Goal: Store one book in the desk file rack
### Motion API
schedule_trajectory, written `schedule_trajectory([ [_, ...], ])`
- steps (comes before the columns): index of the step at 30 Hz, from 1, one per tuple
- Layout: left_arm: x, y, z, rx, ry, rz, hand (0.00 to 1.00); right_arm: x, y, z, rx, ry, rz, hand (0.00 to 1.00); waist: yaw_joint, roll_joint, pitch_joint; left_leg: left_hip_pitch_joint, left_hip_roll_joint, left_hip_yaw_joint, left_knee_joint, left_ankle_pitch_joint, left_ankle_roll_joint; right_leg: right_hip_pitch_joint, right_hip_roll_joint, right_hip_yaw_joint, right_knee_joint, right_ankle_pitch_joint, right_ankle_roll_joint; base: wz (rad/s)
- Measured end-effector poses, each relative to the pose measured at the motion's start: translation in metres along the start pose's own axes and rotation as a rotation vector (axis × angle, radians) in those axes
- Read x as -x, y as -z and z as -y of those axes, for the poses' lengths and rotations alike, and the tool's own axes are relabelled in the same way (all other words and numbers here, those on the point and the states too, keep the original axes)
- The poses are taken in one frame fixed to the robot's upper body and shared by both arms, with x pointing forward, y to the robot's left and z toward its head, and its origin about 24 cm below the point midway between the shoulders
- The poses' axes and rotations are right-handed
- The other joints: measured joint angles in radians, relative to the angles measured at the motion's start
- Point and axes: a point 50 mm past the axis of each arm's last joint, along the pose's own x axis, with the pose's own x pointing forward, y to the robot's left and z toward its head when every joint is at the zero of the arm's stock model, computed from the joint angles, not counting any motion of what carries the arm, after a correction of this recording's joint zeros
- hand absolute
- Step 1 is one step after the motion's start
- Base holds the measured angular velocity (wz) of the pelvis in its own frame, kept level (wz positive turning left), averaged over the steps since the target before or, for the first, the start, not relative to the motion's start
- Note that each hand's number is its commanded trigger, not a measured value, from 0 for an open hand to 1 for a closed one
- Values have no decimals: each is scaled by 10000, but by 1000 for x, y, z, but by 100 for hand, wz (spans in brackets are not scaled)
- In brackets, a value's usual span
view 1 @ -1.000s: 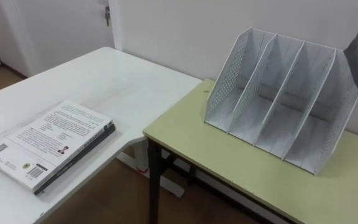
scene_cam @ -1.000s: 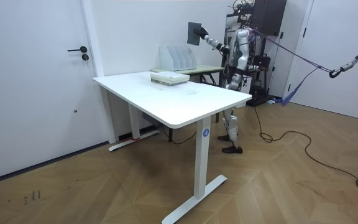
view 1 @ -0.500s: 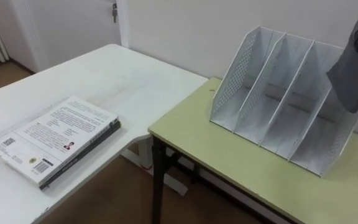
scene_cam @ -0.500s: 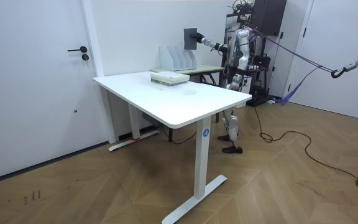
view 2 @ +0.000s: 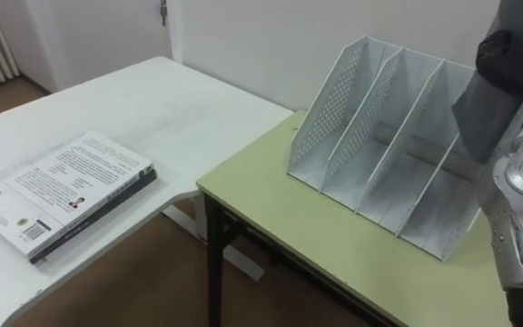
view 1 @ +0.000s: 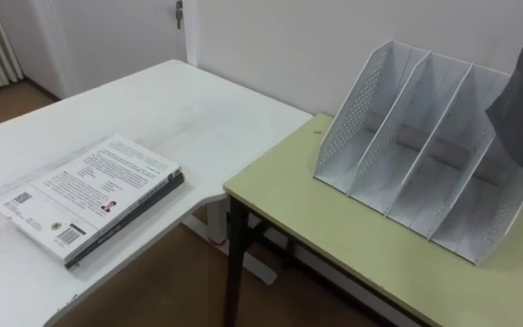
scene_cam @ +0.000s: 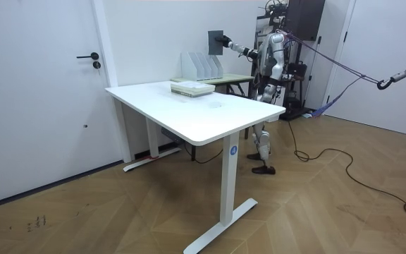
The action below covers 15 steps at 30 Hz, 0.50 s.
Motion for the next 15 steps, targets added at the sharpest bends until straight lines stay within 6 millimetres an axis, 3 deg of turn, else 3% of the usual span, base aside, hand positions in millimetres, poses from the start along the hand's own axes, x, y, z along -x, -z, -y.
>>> schedule_trajectory([
  [7, 1, 0, -4, 274, -231, -51, 0, 0, 2, 0, 184, 6, -188, 100, 20, -113, -48, 41, -3, -33, 13, 0, 0, 67, -5, -50, -17, -10, -11, 0],
  [12, 2, 0, -5, 381, -300, -58, 0, 0, 5, 0, 381, -48, -394, 100, 29, -157, -37, -3, -18, -119, 22, 0, -1, 65, -21, -123, -17, -34, -16, 4],
  [15, 3, 0, -7, 531, -373, -26, 0, -2, 13, 4, 679, -83, -736, 100, 38, -254, -81, -26, -28, -257, 25, 5, -9, 71, -19, -188, -15, -81, -35, 11],
])
